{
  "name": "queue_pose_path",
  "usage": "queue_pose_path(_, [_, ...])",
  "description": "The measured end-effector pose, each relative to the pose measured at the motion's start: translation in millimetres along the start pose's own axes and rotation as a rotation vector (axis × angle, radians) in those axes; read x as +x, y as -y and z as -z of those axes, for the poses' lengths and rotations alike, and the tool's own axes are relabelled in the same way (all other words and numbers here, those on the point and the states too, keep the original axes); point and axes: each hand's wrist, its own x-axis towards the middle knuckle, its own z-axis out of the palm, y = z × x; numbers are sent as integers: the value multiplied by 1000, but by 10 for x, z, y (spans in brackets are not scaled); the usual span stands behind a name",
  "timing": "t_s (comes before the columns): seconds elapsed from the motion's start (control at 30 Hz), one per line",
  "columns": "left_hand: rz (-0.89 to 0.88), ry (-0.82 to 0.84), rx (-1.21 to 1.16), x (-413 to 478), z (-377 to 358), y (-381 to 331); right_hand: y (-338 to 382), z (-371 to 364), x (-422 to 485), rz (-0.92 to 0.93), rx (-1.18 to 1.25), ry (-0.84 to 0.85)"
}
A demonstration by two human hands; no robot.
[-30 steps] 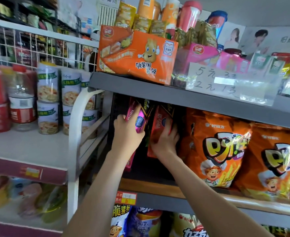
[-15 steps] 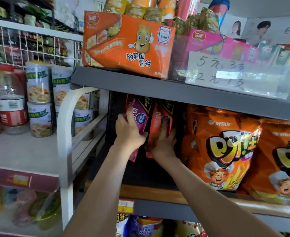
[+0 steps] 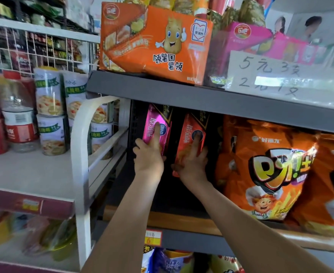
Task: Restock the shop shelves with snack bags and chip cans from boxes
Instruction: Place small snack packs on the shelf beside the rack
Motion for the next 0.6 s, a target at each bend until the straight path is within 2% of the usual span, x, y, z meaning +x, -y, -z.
queue_pose_path(0.3, [-95, 14, -19, 15, -78, -7, -17, -37, 51, 30, 6, -5])
queue_pose_path(0.43, [-84, -25, 6, 17, -66, 14, -13, -38, 45, 57, 7, 7])
queue_pose_path(0.6, [-81, 9, 91, 12, -33, 19, -19, -14, 30, 57, -49, 28])
